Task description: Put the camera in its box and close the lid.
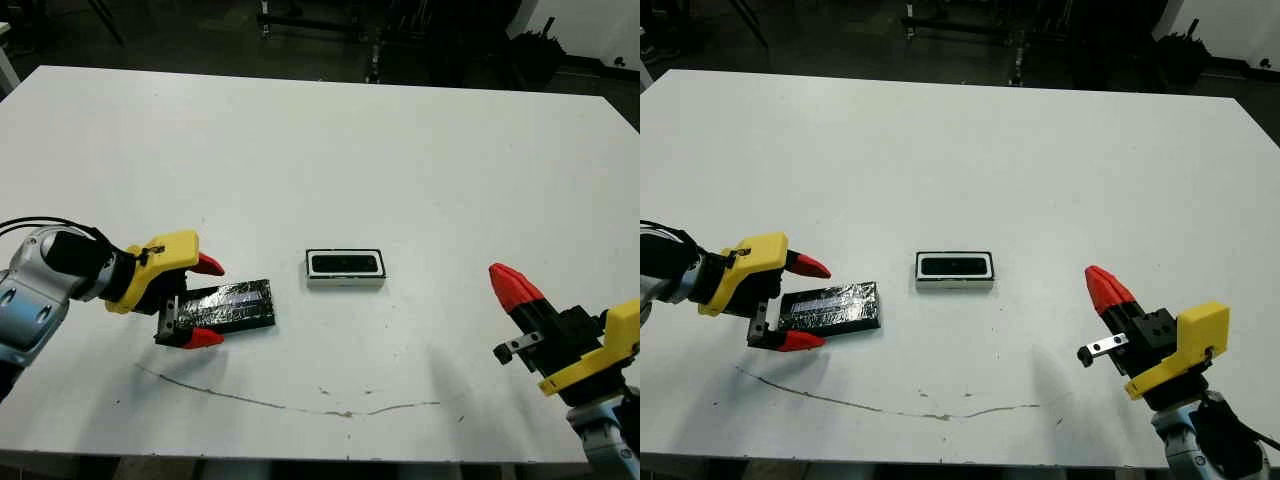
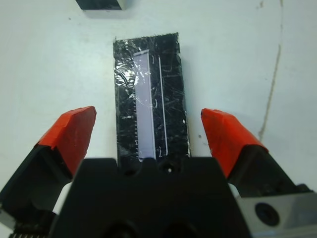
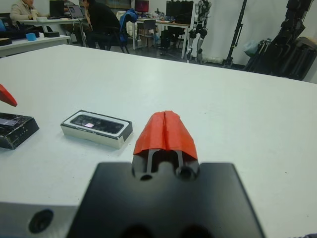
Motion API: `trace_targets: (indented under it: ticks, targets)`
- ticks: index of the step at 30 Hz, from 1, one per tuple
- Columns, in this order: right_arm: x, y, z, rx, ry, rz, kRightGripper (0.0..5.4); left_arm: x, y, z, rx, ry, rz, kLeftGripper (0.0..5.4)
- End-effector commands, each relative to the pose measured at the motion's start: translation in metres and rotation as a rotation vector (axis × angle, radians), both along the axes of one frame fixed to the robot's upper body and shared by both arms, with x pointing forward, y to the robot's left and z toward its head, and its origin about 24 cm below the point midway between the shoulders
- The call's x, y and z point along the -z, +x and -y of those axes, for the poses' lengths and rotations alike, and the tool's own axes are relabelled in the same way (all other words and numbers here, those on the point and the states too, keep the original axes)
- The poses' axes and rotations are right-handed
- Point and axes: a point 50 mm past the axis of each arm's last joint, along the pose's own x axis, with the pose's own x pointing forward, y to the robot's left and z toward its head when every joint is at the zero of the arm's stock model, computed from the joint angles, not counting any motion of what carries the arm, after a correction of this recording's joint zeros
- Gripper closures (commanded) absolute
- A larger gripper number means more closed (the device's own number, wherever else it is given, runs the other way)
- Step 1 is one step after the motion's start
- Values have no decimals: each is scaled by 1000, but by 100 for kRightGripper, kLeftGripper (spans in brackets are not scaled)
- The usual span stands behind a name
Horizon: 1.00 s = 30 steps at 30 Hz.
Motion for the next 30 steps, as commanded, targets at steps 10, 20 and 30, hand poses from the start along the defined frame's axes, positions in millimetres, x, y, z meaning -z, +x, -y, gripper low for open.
trace_targets:
  ticks: [10, 20, 30]
  targets:
    - [-1, 1, 2, 1, -10, -2, 540, 0, -3, 1, -15, -36, -5, 159]
    - [-1, 1, 3, 9, -15, 5, 540, -1, -3, 1, 20, -16, -4, 299]
    - [0, 0, 2, 15, -11, 1, 540, 2, -1, -1, -22, -9, 6, 441]
